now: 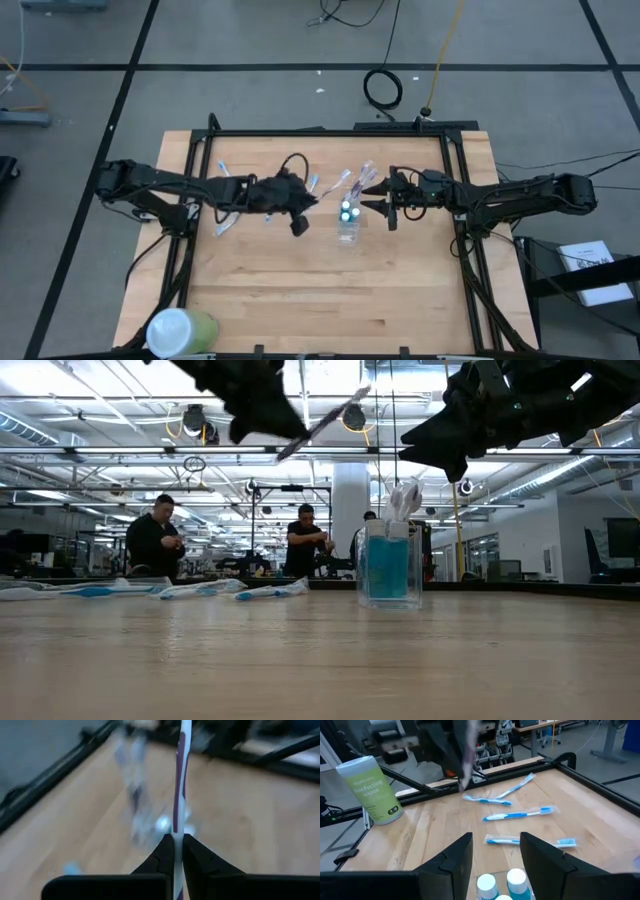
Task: Pick & Place toothbrushing station
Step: Put the violet toothbrush into the transparent organizer
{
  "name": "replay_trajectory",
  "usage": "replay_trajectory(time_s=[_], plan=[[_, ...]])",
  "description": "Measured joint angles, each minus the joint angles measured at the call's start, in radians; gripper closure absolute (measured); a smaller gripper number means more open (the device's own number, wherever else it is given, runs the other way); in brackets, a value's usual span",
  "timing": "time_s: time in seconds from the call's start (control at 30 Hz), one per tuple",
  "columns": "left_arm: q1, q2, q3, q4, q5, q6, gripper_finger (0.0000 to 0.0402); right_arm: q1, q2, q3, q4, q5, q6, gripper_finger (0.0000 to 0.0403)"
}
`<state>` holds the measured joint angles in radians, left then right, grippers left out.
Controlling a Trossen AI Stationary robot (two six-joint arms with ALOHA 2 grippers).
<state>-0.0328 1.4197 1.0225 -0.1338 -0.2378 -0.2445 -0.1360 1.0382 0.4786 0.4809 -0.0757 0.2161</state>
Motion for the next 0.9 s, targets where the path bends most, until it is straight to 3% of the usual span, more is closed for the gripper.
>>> replay_trajectory(time_s=[0.2, 0.43, 0.67, 0.9], plan=[[0.015, 0.047, 0.000, 0.231, 0.161, 0.185, 0.0387, 0.003, 0.002, 0.000, 0.091, -0.005, -0.001, 0.0248], [0.015, 0.159, 0.000, 0.426, 0.272, 0.246, 0.0387, 0.073, 0.052, 0.000, 0.207, -0.058, -0.128, 0.0223], [0.015, 0.196, 0.000, 0.426, 0.290, 0.261, 0.0387, 0.100, 0.045, 0.000, 0.287, -0.060, -0.125, 0.0178], [0.015, 0.195, 0.000, 0.423, 0.290, 0.273, 0.0387, 0.100, 0.044, 0.000, 0.352, -0.060, -0.095, 0.0179]])
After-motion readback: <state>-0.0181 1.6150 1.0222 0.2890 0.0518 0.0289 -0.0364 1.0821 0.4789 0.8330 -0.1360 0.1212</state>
